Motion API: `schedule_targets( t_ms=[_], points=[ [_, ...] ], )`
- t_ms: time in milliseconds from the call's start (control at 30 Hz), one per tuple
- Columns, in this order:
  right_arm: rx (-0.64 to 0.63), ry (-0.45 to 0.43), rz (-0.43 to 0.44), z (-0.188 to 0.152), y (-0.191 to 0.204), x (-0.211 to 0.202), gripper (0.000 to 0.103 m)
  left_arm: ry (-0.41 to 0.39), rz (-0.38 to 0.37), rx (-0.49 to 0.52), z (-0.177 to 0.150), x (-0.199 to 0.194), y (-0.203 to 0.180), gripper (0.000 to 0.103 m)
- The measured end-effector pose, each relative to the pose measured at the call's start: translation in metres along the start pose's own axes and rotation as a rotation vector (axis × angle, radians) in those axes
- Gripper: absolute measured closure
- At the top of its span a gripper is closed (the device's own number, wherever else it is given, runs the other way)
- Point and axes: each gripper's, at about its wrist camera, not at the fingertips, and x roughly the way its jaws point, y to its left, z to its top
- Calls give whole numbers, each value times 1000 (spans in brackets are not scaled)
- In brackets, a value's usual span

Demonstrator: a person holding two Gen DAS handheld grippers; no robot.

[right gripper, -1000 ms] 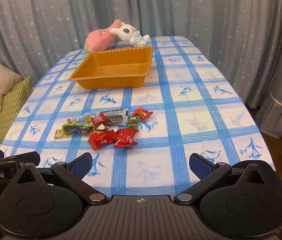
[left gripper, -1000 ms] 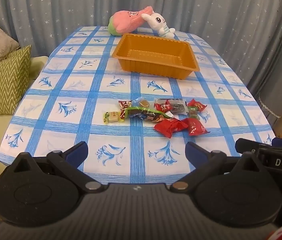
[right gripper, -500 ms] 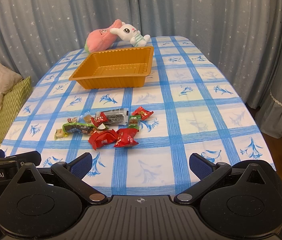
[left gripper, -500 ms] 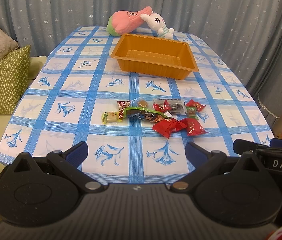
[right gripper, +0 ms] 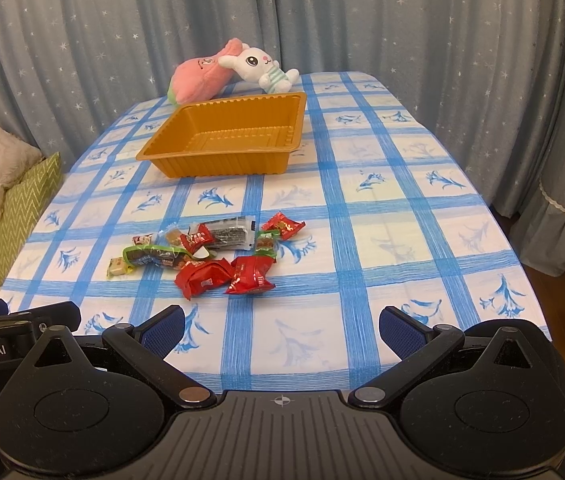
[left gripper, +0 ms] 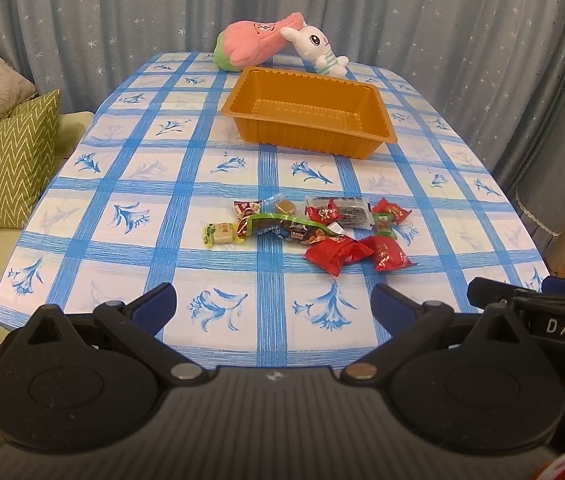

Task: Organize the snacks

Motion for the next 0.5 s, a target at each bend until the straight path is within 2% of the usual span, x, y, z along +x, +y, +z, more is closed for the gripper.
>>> schedule_targets(
  t_ms=[500],
  points=[
    [1, 0, -1, 0, 0, 1, 0, 2, -5, -1, 1, 0, -1, 1]
  ],
)
